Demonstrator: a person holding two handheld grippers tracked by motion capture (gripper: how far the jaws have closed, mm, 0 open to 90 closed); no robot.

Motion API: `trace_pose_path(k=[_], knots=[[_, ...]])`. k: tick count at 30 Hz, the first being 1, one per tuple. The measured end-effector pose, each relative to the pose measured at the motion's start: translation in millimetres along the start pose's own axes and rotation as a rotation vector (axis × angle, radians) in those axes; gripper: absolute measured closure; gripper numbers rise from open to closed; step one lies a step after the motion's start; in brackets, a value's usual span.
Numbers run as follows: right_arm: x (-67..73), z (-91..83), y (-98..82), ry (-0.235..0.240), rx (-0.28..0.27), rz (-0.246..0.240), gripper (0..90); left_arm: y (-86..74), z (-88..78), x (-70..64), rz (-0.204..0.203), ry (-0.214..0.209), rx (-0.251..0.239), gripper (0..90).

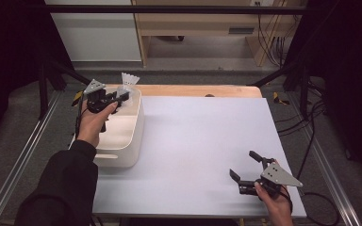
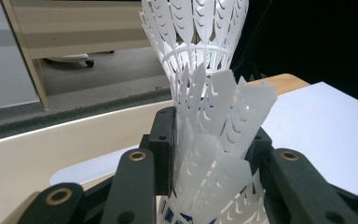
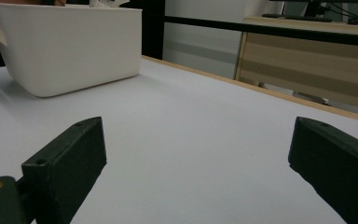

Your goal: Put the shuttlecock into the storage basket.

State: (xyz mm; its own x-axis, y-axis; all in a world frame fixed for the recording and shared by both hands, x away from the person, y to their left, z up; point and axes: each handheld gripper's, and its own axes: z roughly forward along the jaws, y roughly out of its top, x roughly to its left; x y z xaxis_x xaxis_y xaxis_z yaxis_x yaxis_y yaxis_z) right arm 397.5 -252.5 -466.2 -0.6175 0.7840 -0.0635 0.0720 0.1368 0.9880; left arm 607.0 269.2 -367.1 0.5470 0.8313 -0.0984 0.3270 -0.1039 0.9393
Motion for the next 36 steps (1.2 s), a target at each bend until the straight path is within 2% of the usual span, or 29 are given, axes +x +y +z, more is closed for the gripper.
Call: trace_pose_path(k=[12,18,25,31,36], knots=[[0.3,0.5,-0.1,-0.001,0.003,0.0,4.3,-4.2,-8.8,-0.5,0.024,-0.016,0.032,64.5],[0.3,-0.2,0.1,-0.001,-0.001,-0.002,4.3,-8.2,-8.8,-0.8,0.025,-0.02,0.041,64.5],[0.4,0.1,-0.1,-0.001,0.002,-0.001,4.4,-10.8,-5.7,-1.5,0.037,-0.019,0.074,64.5],[0.3,0.7,-0.7,0.001,0.007,-0.006,4.4,-12.7,-2.3,0.5,0.026,-0.022,0.084,64.5],[0.2,1.7,-1.3,0.004,0.007,-0.006,4.4,-13.5,-0.6,1.9,0.021,-0.008,0.096,64.5]])
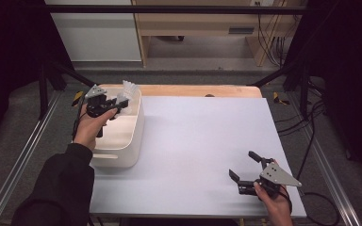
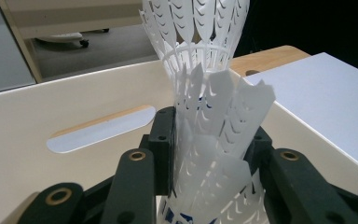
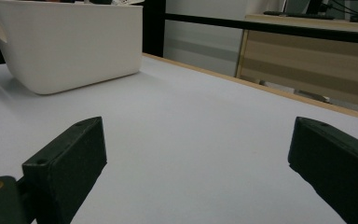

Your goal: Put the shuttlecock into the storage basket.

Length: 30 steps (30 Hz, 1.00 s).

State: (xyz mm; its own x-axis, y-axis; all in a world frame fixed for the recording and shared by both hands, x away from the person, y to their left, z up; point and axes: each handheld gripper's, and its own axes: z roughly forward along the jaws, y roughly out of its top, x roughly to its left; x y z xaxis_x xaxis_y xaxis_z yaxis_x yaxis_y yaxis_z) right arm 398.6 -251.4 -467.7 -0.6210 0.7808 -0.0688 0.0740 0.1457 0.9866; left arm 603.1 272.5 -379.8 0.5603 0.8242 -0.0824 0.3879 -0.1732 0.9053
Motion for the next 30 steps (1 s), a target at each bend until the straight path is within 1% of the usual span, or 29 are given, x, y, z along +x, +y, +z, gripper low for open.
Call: trace_pose_path(k=[3,5,7,10,12,17,22,30], knots=[[0.4,-0.3,0.0,0.0,0.006,0.001,4.4,-1.0,1.9,0.1,0.0,0.001,0.022,64.4],[0.9,-0.3,0.1,0.0,0.006,0.004,4.4,-0.5,2.1,-0.4,0.01,0.014,0.027,64.4],[0.8,-0.1,0.0,0.001,0.006,0.002,4.4,-0.2,1.9,0.0,0.007,0.024,0.024,64.2],[1.0,0.4,-0.1,0.002,0.006,0.0,4.4,-1.0,2.6,0.6,-0.001,0.017,0.028,64.1],[0.8,0.5,0.0,0.002,0.006,-0.007,4.5,-1.0,3.0,0.0,0.003,0.01,0.028,64.0],[0.5,-0.5,0.2,0.002,0.008,-0.002,4.5,-0.7,4.0,-2.3,0.018,0.003,0.031,63.9],[0.8,-0.4,0.4,0.003,0.006,-0.006,4.5,-2.0,5.3,-2.6,0.016,-0.008,0.044,63.7],[1.3,-0.3,0.3,0.001,0.009,-0.007,4.6,-2.4,5.8,-2.8,0.024,-0.007,0.049,63.5]])
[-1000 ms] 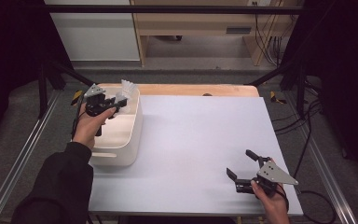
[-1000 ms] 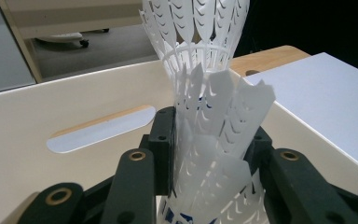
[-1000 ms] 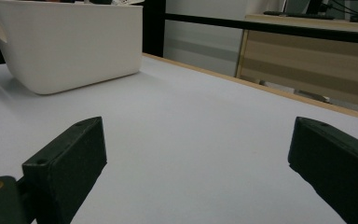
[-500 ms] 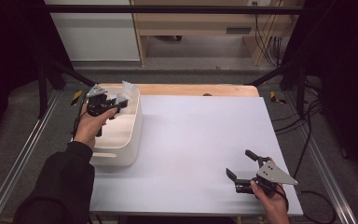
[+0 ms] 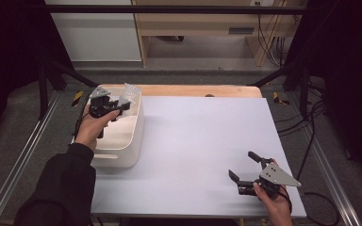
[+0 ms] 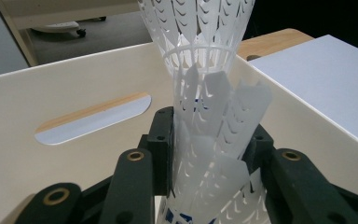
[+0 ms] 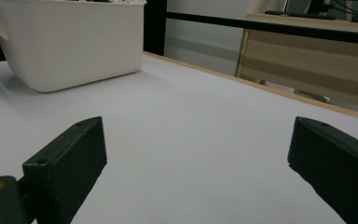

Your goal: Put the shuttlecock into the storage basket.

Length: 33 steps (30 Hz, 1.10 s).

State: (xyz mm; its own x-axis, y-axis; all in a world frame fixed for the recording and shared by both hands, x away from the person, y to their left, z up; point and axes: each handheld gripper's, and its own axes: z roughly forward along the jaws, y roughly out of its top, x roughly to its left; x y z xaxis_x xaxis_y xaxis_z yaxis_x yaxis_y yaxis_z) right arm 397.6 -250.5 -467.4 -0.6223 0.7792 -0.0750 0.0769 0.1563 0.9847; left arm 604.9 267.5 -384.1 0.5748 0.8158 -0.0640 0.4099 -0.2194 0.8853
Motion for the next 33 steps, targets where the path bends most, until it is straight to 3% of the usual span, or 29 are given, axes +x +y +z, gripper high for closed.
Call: trace_pose_path(k=[33], knots=[[-0.1,0.4,-0.7,0.005,0.001,0.001,4.7,1.9,7.8,0.2,-0.002,0.005,0.022,63.2]])
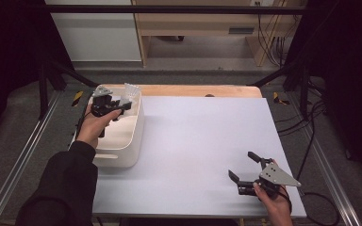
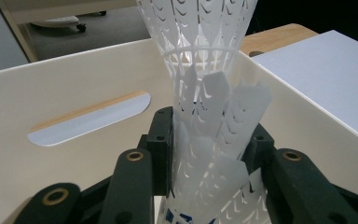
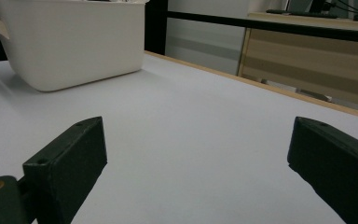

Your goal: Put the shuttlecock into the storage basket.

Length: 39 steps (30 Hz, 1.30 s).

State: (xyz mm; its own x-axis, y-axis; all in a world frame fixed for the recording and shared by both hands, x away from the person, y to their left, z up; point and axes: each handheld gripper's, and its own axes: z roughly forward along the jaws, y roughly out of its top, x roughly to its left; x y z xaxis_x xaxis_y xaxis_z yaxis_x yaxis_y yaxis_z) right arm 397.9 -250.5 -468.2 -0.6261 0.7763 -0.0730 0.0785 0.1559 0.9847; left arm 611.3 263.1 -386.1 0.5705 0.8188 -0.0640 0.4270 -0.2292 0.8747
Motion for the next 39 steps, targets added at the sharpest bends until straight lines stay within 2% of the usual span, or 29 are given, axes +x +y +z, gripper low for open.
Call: trace_pose_path(k=[16,21,35,39], knots=[[0.4,1.0,-0.8,0.005,0.006,-0.001,4.6,-0.4,5.9,-0.5,-0.017,0.0,0.014,62.7],[0.3,0.9,-0.9,0.006,0.009,-0.001,4.6,-0.8,6.4,-0.5,-0.012,0.0,0.021,62.4],[0.4,1.0,-1.1,0.006,0.013,0.0,4.6,-0.2,9.3,-2.3,-0.009,-0.009,0.014,62.1],[0.4,0.9,-1.2,0.007,0.013,0.0,4.6,-0.2,10.3,-2.1,-0.024,-0.01,0.005,59.6]])
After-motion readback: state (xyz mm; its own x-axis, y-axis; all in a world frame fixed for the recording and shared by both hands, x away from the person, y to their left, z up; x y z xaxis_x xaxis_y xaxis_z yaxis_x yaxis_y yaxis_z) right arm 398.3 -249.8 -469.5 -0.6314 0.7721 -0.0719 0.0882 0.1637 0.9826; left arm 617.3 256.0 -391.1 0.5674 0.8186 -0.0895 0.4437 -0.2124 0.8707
